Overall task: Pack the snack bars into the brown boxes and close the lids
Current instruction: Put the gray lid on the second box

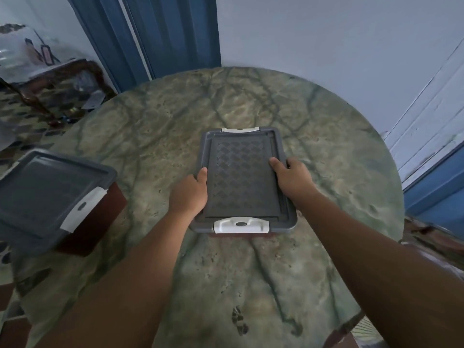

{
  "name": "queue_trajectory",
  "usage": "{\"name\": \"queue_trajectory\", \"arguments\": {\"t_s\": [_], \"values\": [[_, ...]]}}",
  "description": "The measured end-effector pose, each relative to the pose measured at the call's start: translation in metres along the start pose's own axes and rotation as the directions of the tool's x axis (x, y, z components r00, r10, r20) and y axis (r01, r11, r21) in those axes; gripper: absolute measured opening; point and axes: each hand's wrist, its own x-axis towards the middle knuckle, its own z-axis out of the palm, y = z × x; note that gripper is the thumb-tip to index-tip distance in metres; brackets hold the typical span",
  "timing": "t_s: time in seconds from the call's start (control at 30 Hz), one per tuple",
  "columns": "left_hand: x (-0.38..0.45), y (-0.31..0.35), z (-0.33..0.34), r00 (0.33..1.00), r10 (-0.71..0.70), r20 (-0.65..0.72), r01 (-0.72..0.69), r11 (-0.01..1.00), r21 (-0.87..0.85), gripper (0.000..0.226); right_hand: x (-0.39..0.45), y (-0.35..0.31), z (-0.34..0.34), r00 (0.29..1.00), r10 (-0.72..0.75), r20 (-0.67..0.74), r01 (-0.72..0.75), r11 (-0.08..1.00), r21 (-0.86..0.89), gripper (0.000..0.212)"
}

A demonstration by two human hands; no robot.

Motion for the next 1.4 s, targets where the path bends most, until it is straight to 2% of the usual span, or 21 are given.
{"name": "queue_trajectory", "arguments": {"t_s": [0.23, 0.5, 0.87, 1.0, 1.1, 1.2, 1.3, 1.4], "values": [[0.067, 0.033, 0.014, 0.997, -0.061, -0.036, 0.061, 0.998, -0.005, 0.064, 0.086, -0.02, 0.006, 0.998, -0.056, 0.011, 0.057, 0.997, -0.042, 0.051], [0.135, 0.058, 0.026, 0.992, -0.108, -0.068, 0.105, 0.994, -0.04, 0.065, 0.164, -0.045, 0.013, 0.996, -0.078, 0.035, 0.081, 0.993, -0.086, 0.047], [0.149, 0.063, 0.028, 0.984, -0.127, -0.126, 0.128, 0.992, -0.003, 0.066, 0.179, -0.052, 0.015, 0.997, -0.067, 0.043, 0.071, 0.993, -0.098, 0.044], [0.137, 0.065, 0.024, 0.967, -0.11, -0.23, 0.112, 0.994, 0.0, 0.059, 0.169, -0.06, 0.01, 0.995, -0.068, 0.073, 0.081, 0.979, -0.189, 0.051], [0.117, 0.062, 0.018, 0.919, -0.031, -0.392, 0.009, 0.998, -0.057, 0.039, 0.153, -0.064, 0.004, 0.987, -0.161, 0.017, 0.16, 0.959, -0.233, 0.054], [0.09, 0.042, 0.005, 0.88, 0.083, -0.467, -0.094, 0.996, 0.0, 0.027, 0.127, -0.068, 0.008, 0.946, -0.324, -0.016, 0.3, 0.892, -0.338, 0.053], [0.064, 0.013, -0.024, 0.848, 0.088, -0.522, -0.111, 0.994, -0.014, 0.014, 0.092, -0.082, 0.024, 0.882, -0.471, -0.026, 0.444, 0.848, -0.288, 0.044], [0.036, -0.016, -0.066, 0.802, 0.054, -0.595, -0.091, 0.995, -0.032, 0.009, 0.056, -0.105, 0.05, 0.834, -0.551, 0.038, 0.546, 0.811, -0.21, 0.033]]}}
